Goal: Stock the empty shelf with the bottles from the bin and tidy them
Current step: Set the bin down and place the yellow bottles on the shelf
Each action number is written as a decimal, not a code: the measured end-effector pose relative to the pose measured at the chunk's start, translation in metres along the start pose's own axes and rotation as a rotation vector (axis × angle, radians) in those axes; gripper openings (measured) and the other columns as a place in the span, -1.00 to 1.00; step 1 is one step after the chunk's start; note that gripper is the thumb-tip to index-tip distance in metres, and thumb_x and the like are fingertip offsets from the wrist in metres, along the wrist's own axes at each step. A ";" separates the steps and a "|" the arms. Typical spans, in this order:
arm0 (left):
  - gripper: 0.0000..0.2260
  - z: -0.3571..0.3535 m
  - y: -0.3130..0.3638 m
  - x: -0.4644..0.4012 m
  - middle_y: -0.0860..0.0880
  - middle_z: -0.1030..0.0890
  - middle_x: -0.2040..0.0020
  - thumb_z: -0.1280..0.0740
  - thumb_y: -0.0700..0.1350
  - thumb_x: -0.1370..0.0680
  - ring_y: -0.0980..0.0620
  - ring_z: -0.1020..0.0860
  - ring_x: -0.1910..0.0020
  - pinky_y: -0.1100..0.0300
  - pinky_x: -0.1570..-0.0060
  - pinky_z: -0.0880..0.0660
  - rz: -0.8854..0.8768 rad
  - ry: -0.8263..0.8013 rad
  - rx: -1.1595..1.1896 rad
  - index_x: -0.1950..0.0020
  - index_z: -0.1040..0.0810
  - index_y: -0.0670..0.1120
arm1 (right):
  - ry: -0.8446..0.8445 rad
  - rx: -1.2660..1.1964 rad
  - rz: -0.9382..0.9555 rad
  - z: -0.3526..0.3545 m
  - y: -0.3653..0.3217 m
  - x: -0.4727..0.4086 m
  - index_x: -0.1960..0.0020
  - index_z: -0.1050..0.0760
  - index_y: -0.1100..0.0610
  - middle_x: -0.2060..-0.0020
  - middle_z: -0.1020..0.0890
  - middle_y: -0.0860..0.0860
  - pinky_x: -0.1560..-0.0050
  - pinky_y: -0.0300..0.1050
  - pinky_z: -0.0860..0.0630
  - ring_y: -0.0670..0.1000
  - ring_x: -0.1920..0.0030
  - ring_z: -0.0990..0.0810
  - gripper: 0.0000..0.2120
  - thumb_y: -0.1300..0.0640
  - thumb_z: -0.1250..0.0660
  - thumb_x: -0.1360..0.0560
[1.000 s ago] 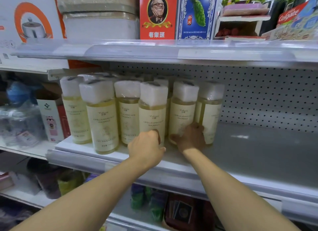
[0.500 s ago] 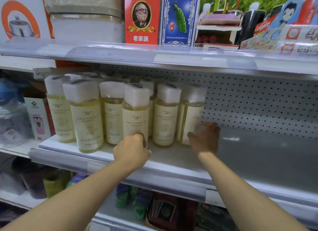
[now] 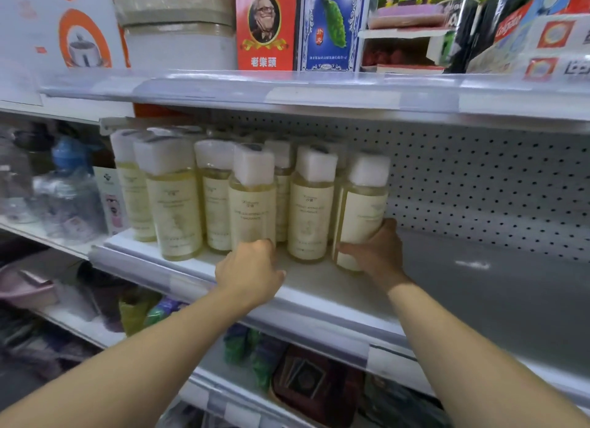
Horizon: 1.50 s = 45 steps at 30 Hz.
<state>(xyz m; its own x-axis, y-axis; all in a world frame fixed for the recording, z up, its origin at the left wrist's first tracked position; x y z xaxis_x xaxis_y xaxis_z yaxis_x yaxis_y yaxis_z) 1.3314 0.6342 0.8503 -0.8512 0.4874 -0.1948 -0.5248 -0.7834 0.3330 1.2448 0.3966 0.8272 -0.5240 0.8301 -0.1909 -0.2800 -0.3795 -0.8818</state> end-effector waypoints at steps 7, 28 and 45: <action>-0.79 0.003 -0.008 0.015 0.00 -0.50 0.08 -0.35 0.06 -0.50 -0.06 -0.50 0.03 0.15 0.13 -0.39 0.066 0.015 -0.002 -0.04 -0.48 -0.01 | -0.130 0.176 -0.007 -0.014 -0.010 0.043 -0.23 -0.21 0.06 -0.15 -0.50 0.04 -0.06 0.10 -0.57 0.13 -0.14 -0.55 -0.05 -0.17 -0.61 0.00; -0.81 0.014 -0.028 0.018 0.00 -0.52 0.06 -0.35 0.02 -0.50 -0.05 -0.51 0.03 0.15 0.14 -0.39 0.003 0.005 0.040 -0.05 -0.50 -0.02 | -0.222 0.210 0.131 -0.062 -0.046 0.085 -0.20 -0.15 0.04 -0.14 -0.46 0.01 -0.12 0.08 -0.54 0.09 -0.13 -0.53 -0.19 -0.07 -0.59 -0.18; -0.81 0.004 -0.045 0.035 -0.02 -0.56 -0.05 -0.34 0.00 -0.50 -0.06 -0.53 -0.06 0.16 0.14 -0.38 -0.038 -0.064 -0.014 -0.07 -0.46 -0.01 | -0.148 0.582 0.170 -0.055 -0.049 0.120 -0.35 -0.22 0.18 -0.26 -0.39 0.15 -0.21 0.03 -0.44 0.18 -0.27 -0.37 -0.26 -0.12 -0.47 -0.37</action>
<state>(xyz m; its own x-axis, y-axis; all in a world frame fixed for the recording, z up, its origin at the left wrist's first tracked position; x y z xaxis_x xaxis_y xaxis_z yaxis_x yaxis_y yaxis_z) 1.3255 0.6877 0.8326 -0.8287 0.5400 -0.1474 -0.5569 -0.7691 0.3136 1.2400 0.5374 0.8235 -0.6940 0.6889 -0.2093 -0.5536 -0.6964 -0.4567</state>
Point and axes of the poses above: each hand's wrist, its own x-axis away from the middle knuckle, its own z-axis out of the back of the hand, y = z × x, the point moved 10 cm from there along -x, towards the middle knuckle
